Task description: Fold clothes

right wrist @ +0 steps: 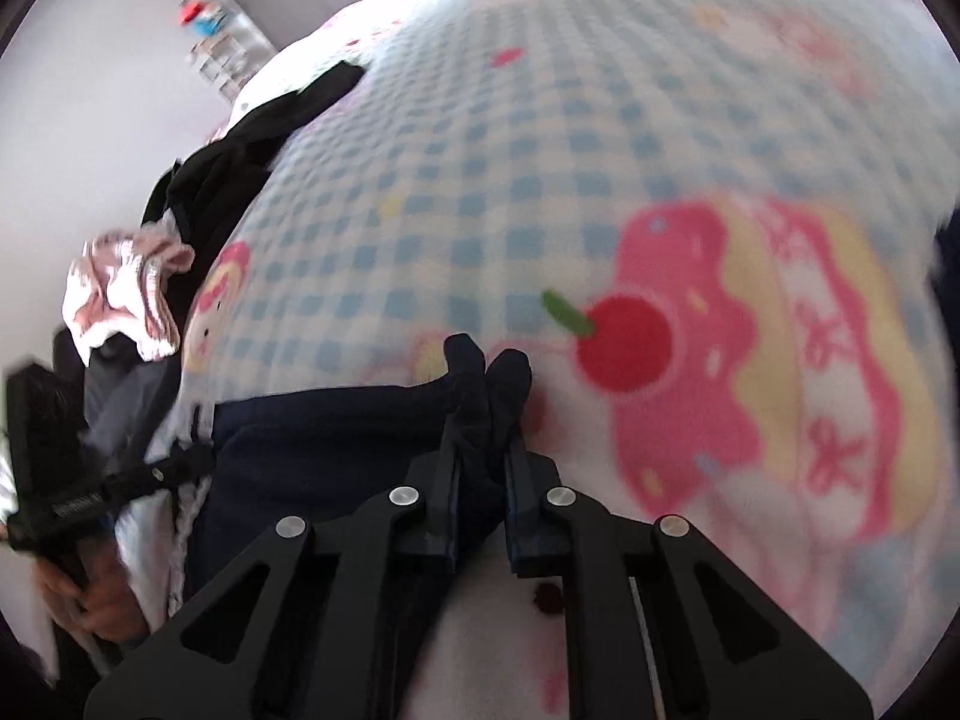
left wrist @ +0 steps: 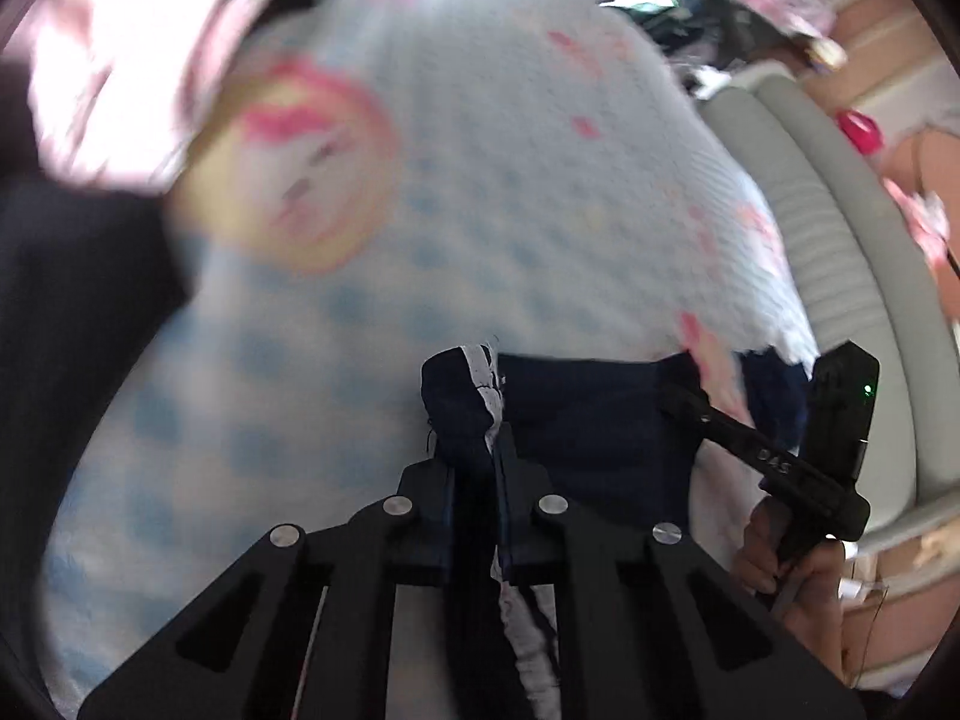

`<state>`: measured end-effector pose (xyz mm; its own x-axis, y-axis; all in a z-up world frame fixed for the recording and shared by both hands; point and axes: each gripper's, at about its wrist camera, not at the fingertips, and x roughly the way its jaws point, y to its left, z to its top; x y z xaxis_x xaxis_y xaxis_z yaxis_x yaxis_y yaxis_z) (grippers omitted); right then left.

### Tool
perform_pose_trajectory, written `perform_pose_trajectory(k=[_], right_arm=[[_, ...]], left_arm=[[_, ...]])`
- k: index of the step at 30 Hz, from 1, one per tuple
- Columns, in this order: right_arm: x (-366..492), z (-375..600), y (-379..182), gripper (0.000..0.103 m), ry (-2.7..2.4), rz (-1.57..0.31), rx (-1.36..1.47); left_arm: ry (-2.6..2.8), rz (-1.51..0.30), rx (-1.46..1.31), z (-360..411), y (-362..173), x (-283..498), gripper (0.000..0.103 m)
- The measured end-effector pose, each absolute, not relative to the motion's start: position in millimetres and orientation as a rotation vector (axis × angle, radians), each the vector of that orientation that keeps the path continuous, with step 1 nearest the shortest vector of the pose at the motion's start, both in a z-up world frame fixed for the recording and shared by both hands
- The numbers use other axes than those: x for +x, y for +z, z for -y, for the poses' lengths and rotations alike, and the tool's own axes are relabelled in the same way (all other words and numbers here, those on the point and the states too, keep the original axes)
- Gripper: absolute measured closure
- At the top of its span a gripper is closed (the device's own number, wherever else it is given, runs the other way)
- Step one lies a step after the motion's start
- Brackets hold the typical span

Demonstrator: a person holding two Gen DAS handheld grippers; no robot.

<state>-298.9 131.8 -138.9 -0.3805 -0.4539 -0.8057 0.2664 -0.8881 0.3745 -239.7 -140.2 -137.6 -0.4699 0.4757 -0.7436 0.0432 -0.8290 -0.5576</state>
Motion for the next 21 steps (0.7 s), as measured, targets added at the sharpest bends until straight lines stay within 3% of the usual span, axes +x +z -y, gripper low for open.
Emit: perform_pose_trajectory(k=[4, 5, 6, 7, 8, 10, 12, 14, 21], right_arm=[[-299, -155, -112, 0.094, -2.369, 0.340, 1.323], [-302, -162, -112, 0.092, -2.388, 0.368, 1.329], [-307, -167, -118, 0.081, -2.389, 0.391, 1.382], [-307, -170, -125, 0.061, -2.373, 0.402, 1.448], [-304, -173, -130, 0.057, -2.351, 0.407, 1.506], [-293, -179, -135, 0.057, -2.312, 0.417, 1.574], [-266, -184, -125, 0.050, -2.298, 0.435, 1.514], [-237, -185, -120, 0.044, -2.262, 0.472, 1.495], [-145, -157, -134, 0.039, -2.116, 0.450, 1.502]], left_arm=[[2.391, 0.717, -1.358, 132, -120, -262, 0.088], [2.381, 0.715, -1.395, 133, -126, -271, 0.073], [2.372, 0.711, -1.478, 134, -133, -276, 0.057], [2.375, 0.721, -1.521, 135, -135, -272, 0.056], [2.379, 0.732, -1.563, 136, -137, -268, 0.056], [2.397, 0.756, -1.542, 138, -132, -249, 0.054], [2.418, 0.816, -1.484, 139, -124, -214, 0.046], [2.382, 0.888, -1.484, 137, -129, -187, 0.045], [2.232, 1.082, -1.449, 126, -155, -103, 0.044]])
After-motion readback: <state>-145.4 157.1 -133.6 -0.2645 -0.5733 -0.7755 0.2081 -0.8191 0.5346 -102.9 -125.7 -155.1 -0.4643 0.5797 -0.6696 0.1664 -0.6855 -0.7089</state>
